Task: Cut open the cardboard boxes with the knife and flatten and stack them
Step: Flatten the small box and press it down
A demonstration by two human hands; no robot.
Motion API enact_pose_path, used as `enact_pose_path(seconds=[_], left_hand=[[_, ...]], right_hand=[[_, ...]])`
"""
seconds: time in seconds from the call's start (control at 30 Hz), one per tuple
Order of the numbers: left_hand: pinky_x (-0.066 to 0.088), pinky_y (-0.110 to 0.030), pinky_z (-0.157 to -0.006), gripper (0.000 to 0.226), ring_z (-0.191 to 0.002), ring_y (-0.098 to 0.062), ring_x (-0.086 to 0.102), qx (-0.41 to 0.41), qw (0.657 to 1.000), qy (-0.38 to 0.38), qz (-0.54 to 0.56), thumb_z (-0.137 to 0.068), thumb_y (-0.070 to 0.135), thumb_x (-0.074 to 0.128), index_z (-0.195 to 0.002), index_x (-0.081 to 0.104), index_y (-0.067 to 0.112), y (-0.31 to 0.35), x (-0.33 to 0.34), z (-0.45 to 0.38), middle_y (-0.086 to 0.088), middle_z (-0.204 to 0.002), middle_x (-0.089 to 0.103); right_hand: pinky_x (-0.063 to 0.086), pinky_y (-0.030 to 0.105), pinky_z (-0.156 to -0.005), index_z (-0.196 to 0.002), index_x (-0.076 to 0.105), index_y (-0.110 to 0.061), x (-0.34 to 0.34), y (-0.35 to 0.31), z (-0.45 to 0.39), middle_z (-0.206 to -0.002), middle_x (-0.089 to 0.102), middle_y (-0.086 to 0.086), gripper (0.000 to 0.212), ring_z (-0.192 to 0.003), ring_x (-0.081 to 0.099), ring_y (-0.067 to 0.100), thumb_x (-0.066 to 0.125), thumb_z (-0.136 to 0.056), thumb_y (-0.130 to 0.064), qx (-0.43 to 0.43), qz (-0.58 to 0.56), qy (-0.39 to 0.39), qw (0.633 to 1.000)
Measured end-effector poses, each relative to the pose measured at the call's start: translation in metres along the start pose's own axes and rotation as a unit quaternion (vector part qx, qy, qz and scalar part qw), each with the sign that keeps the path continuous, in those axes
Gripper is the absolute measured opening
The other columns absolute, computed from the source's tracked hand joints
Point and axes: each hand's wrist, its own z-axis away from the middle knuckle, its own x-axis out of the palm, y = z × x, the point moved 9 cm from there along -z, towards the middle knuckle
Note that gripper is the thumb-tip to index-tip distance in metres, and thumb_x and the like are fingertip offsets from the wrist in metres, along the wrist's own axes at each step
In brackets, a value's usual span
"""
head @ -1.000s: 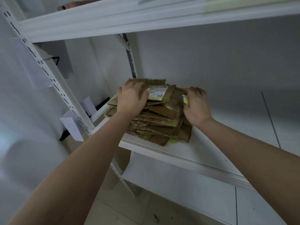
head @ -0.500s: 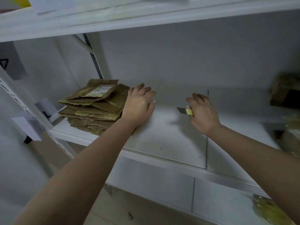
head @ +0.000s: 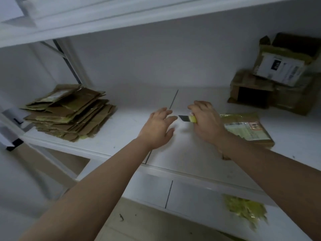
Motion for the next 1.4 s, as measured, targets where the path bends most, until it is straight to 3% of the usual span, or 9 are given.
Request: enact_pose_path(seconds=[0.17, 0.4, 0.5, 0.6, 0.9, 1.03, 1.17, 1.27, 1.4], left_hand=[[0.028, -0.045, -0.113, 0.065, -0.140, -0.030, 0.032, 0.006, 0.997, -0.046, 0.064, -0.088, 0.051, 0.047, -0.141, 0.046, 0.012, 0.042, 0.015, -0.029, -0.014, -0.147, 0.041], [0.027, -0.048, -0.116, 0.110, -0.147, -0.024, 0.013, 0.027, 0.972, -0.124, 0.199, -0.066, 0.066, 0.072, -0.151, 0.020, 0.019, 0.118, 0.045, -0.070, -0.010, -0.157, 0.020], [0.022, -0.061, -0.113, 0.104, -0.148, -0.029, -0.007, 0.012, 0.964, -0.170, 0.203, -0.064, 0.069, 0.072, -0.147, 0.019, 0.035, 0.136, 0.062, -0.080, -0.014, -0.160, 0.003], [0.019, -0.052, -0.117, 0.104, -0.147, -0.034, -0.005, 0.002, 0.963, -0.233, 0.133, -0.070, 0.060, 0.074, -0.150, 0.010, 0.041, 0.140, 0.075, -0.075, -0.019, -0.159, -0.008], [0.044, -0.041, -0.095, 0.105, -0.119, -0.031, 0.038, -0.099, 0.974, -0.193, 0.066, -0.067, 0.052, 0.072, -0.150, 0.008, 0.043, 0.060, 0.043, -0.025, -0.012, -0.127, 0.042], [0.040, -0.047, -0.101, 0.101, -0.131, -0.036, 0.026, -0.244, 0.962, -0.121, 0.014, -0.071, 0.063, 0.063, -0.151, 0.006, 0.041, -0.018, 0.004, 0.020, -0.013, -0.144, 0.030], [0.018, -0.060, -0.113, 0.092, -0.146, -0.035, -0.013, -0.319, 0.921, -0.221, 0.028, -0.079, 0.074, 0.050, -0.151, 0.002, 0.042, -0.047, 0.019, 0.065, -0.007, -0.161, -0.007], [0.011, -0.064, -0.113, 0.085, -0.144, -0.031, -0.024, -0.337, 0.913, -0.217, 0.074, -0.083, 0.074, 0.043, -0.152, 0.006, 0.040, -0.056, 0.022, 0.074, -0.001, -0.161, -0.012], [0.023, -0.045, -0.114, 0.067, -0.141, -0.036, 0.018, -0.314, 0.931, -0.166, 0.083, -0.090, 0.066, 0.041, -0.146, 0.037, 0.028, -0.065, 0.007, 0.066, -0.007, -0.153, 0.032]], right_hand=[[0.037, 0.041, -0.098, -0.126, 0.054, -0.006, -0.031, 0.045, 0.011, -0.130, 0.053, 0.016, 0.041, -0.124, 0.041, 0.034, 0.054, -0.086, -0.004, 0.047, 0.003, 0.043, 0.998], [0.038, 0.039, -0.091, -0.127, 0.053, -0.010, -0.064, 0.120, 0.042, -0.128, 0.054, 0.013, 0.044, -0.120, 0.040, 0.032, 0.052, -0.084, -0.004, 0.157, 0.027, 0.064, 0.985], [0.039, 0.038, -0.088, -0.124, 0.054, -0.008, -0.065, 0.136, 0.053, -0.123, 0.056, 0.015, 0.038, -0.115, 0.044, 0.033, 0.052, -0.086, -0.007, 0.193, 0.029, 0.066, 0.979], [0.039, 0.038, -0.088, -0.122, 0.054, -0.007, -0.063, 0.141, 0.059, -0.121, 0.056, 0.017, 0.035, -0.114, 0.046, 0.034, 0.054, -0.087, -0.010, 0.205, 0.021, 0.062, 0.977], [0.035, 0.029, -0.072, -0.117, 0.054, -0.006, -0.038, 0.112, 0.048, -0.114, 0.057, 0.016, 0.026, -0.103, 0.054, 0.034, 0.050, -0.091, -0.006, 0.199, -0.138, 0.058, 0.968], [0.042, 0.032, -0.070, -0.115, 0.052, -0.009, -0.022, 0.094, 0.042, -0.105, 0.060, 0.014, 0.024, -0.096, 0.058, 0.035, 0.053, -0.093, -0.019, 0.216, -0.165, 0.043, 0.961], [0.041, 0.030, -0.075, -0.116, 0.045, -0.009, 0.025, 0.067, 0.041, -0.102, 0.055, 0.007, 0.041, -0.100, 0.057, 0.030, 0.064, -0.088, -0.032, 0.226, -0.192, -0.070, 0.952], [0.037, 0.027, -0.073, -0.115, 0.040, -0.010, 0.053, 0.049, 0.044, -0.098, 0.048, 0.002, 0.047, -0.092, 0.052, 0.024, 0.067, -0.085, -0.034, 0.220, -0.209, -0.127, 0.944], [0.037, 0.028, -0.072, -0.111, 0.044, -0.009, 0.072, 0.040, 0.043, -0.100, 0.052, 0.007, 0.029, -0.088, 0.050, 0.023, 0.058, -0.090, -0.024, 0.215, -0.248, -0.147, 0.933]])
